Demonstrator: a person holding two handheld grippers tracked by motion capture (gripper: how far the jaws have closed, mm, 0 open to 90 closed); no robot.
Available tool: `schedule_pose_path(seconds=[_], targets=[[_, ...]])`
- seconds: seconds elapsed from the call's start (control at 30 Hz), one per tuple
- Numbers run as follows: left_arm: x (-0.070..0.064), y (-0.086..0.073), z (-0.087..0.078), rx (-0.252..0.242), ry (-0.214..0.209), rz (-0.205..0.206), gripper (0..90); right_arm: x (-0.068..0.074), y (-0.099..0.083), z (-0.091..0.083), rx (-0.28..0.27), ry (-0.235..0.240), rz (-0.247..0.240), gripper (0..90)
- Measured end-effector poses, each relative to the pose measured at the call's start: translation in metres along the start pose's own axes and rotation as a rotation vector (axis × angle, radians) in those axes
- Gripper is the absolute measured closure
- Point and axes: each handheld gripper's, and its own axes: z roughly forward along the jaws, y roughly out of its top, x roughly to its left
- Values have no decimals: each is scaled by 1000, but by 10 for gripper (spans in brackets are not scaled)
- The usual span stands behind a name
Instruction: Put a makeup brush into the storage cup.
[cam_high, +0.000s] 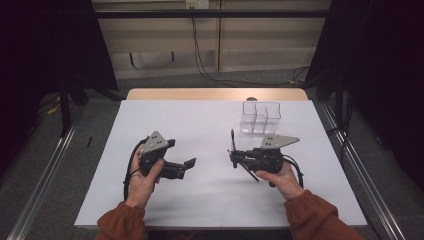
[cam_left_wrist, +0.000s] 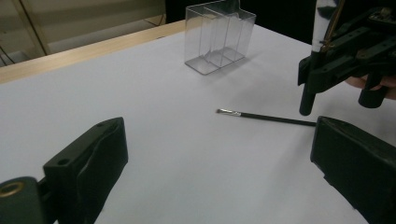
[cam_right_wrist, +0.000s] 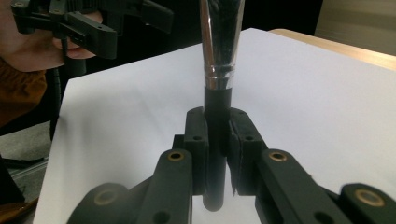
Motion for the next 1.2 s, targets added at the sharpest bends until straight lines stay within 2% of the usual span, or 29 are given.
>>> schedule_pose_path(seconds=[0.03, 0.07, 0.2, 0.4, 0.47, 0.57, 0.63, 0.7, 0.87, 0.93, 0.97, 1.0, 1.07, 1.13, 1.2], targets=[[1, -2, -2, -14, 12, 10, 45, -1, 0, -1, -1, -5, -2, 803], [1, -4, -4, -26, 16, 2, 44, -1, 0, -3, -4, -12, 0, 803], [4, -10, -11, -57, 35, -47, 39, -5, 0, -8, -6, -32, 2, 803], [10, -19, -21, -57, 64, -60, 39, -9, 0, -17, -19, -58, 11, 803], [11, -19, -25, -83, 89, -46, 39, -10, 0, -19, -18, -67, 13, 804], [14, -20, -32, -136, 82, -80, 38, -11, 0, -22, -21, -76, 15, 803], [16, -24, -36, -161, 102, -82, 38, -12, 0, -24, -28, -83, 18, 803], [18, -28, -39, -164, 123, -75, 38, -13, 0, -26, -33, -90, 19, 803], [22, -41, -47, -164, 143, -88, 37, -15, 1, -32, -40, -106, 18, 803], [24, -46, -52, -164, 164, -78, 33, -15, 1, -33, -45, -112, 20, 803], [25, -47, -54, -171, 156, -77, 33, -16, 1, -34, -45, -113, 20, 803], [26, -49, -55, -185, 139, -93, 30, -16, 1, -35, -46, -115, 20, 803], [27, -52, -57, -186, 175, -89, 24, -17, 1, -36, -47, -122, 25, 803], [27, -54, -58, -193, 154, -104, 24, -18, 1, -37, -52, -124, 30, 803], [26, -55, -61, -194, 170, -90, 24, -19, 1, -38, -57, -127, 33, 803]])
